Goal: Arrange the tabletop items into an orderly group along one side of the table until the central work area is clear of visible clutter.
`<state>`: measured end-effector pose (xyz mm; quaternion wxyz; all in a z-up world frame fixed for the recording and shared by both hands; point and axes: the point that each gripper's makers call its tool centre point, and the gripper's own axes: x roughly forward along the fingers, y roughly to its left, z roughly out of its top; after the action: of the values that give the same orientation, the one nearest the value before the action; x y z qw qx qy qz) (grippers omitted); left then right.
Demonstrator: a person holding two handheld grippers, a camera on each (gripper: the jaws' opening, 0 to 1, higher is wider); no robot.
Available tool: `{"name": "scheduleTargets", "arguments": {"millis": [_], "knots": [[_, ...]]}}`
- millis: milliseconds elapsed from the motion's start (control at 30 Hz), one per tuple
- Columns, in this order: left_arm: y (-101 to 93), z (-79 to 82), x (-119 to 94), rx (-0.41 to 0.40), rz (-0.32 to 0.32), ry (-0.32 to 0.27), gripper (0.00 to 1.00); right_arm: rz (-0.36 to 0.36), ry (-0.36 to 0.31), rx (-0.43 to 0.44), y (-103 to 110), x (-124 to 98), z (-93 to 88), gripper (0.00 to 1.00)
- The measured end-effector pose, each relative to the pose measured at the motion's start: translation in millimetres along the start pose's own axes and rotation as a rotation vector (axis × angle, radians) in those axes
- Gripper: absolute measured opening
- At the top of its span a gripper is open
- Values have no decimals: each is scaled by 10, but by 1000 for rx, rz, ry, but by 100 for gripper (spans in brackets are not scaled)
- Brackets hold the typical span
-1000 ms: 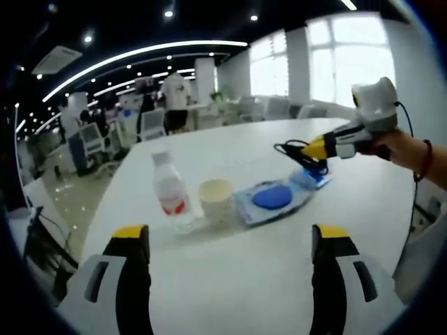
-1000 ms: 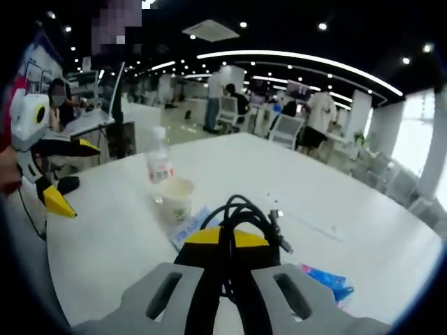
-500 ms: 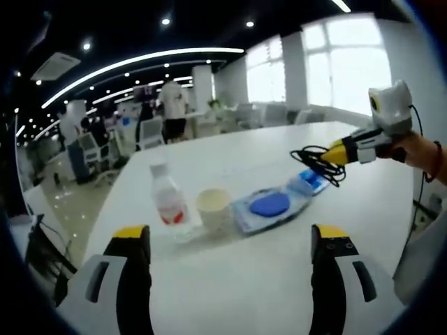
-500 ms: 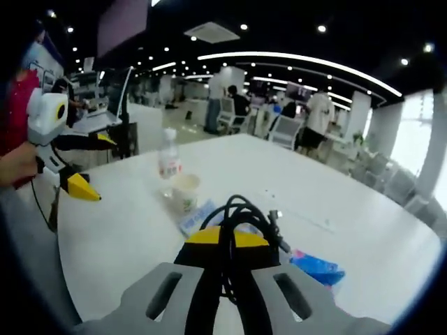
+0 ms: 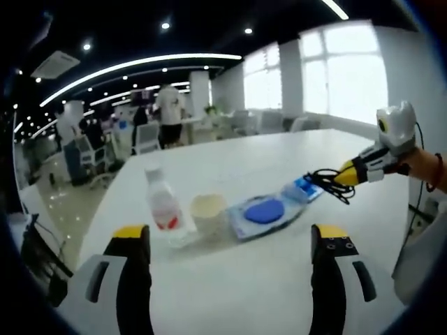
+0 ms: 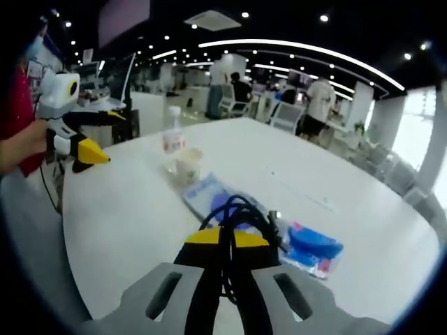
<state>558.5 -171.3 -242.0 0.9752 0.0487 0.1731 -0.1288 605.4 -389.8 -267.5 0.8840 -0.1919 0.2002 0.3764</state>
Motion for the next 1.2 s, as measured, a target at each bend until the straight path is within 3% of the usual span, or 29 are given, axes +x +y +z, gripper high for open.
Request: {"name": "scheduleTargets", "arguments": {"millis": [267,800,900,1200], "knots": [[14,-8,-2,1,5,0,92,-28,73,-85,-21,7,-222,3],[32,-123,27,4,10,43,91,-4,164,-78,25,177,-656,3],[15,-116,33,13,9,41,91,-4,206,-165,41,212,-776,3],[-10,-126,44,19,0,48,89,16,221,-147,93,288,-866,3]]}}
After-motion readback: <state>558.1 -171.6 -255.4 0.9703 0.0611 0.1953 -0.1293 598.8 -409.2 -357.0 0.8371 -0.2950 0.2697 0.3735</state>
